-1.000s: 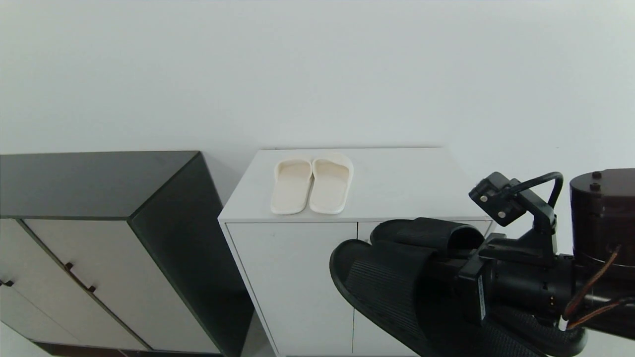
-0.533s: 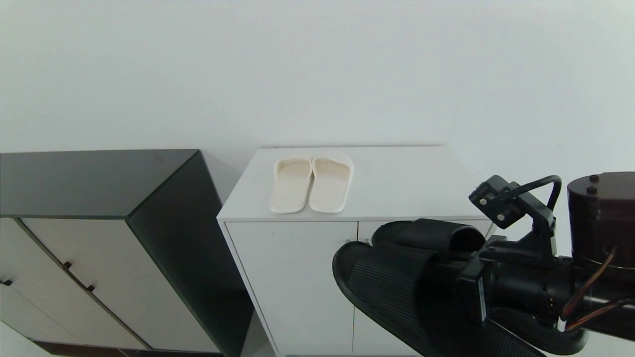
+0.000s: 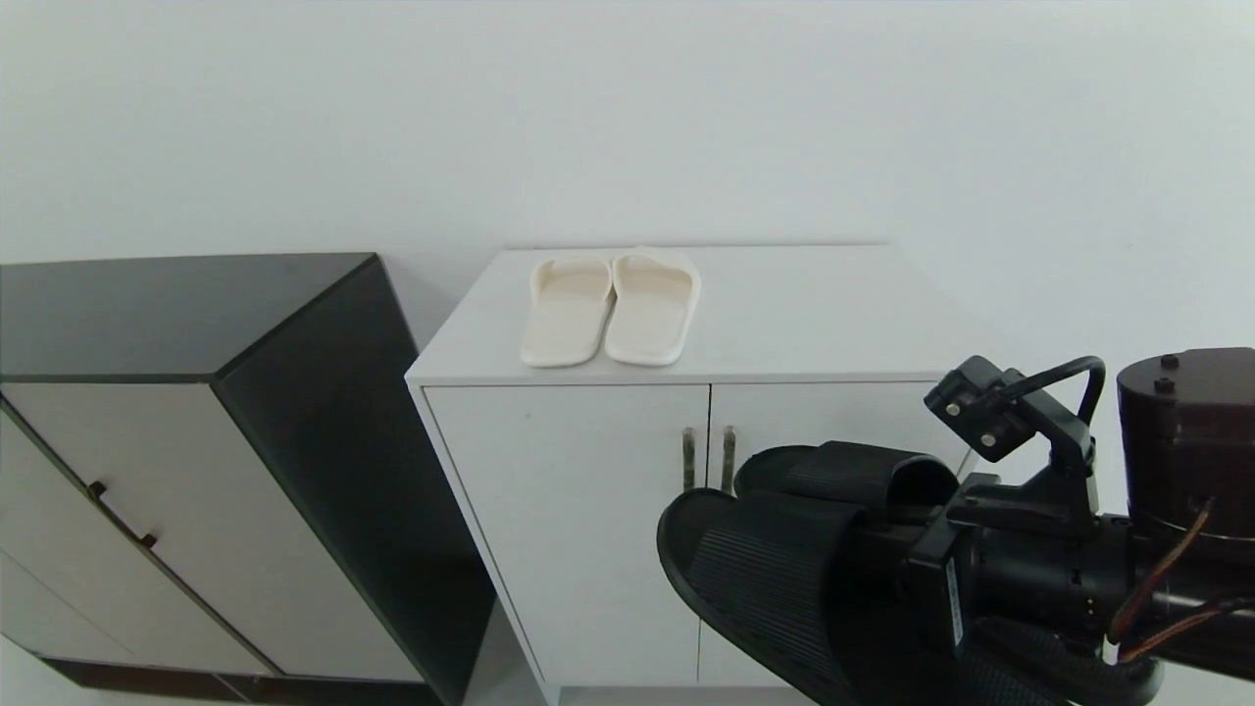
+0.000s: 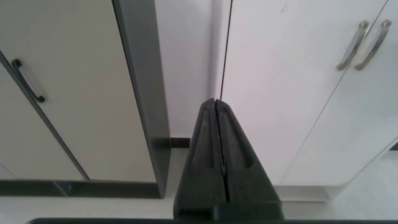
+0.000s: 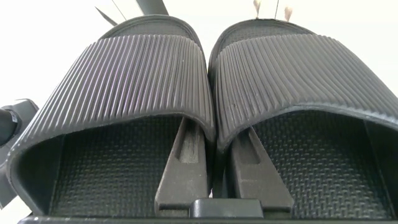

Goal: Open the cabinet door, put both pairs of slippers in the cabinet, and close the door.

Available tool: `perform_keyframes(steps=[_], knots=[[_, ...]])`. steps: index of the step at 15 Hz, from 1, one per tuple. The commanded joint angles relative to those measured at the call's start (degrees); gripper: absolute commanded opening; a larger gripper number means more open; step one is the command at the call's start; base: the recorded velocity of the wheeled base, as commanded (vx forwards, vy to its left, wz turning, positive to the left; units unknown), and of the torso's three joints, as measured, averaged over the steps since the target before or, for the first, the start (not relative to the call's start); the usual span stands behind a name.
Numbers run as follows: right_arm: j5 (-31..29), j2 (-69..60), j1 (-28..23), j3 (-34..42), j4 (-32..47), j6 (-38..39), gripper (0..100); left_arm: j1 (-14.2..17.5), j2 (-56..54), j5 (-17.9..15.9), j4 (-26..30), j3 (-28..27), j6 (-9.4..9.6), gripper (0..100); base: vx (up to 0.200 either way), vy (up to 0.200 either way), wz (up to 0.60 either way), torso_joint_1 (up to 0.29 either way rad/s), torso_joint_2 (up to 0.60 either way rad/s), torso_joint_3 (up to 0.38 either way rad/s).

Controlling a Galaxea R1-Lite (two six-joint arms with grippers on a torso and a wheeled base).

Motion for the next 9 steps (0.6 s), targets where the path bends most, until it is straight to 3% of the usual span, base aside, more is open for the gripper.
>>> perform_keyframes(steps=[1, 2, 3, 9], knots=[[0.0, 0.1, 0.0, 0.0, -0.1, -0.1, 0, 0.1, 0.1, 0.0, 0.0, 0.0, 0.03, 0, 0.0, 0.0, 0.0, -0.222, 0.53, 0.32], [0.0, 0.1, 0.0, 0.0, 0.0, -0.4, 0, 0.0, 0.1, 0.0, 0.0, 0.0, 0.03, 0, 0.0, 0.0, 0.0, -0.212, 0.51, 0.315], [0.0, 0.2, 0.0, 0.1, 0.0, -0.9, 0, 0.0, 0.1, 0.0, 0.0, 0.0, -0.06, 100, 0.0, 0.0, 0.0, -0.203, 0.52, 0.31], [0.0, 0.6, 0.0, 1.0, -0.1, -2.0, 0, 0.0, 0.1, 0.0, 0.0, 0.0, 0.11, 100, 0.0, 0.0, 0.0, -0.172, 0.5, 0.318]])
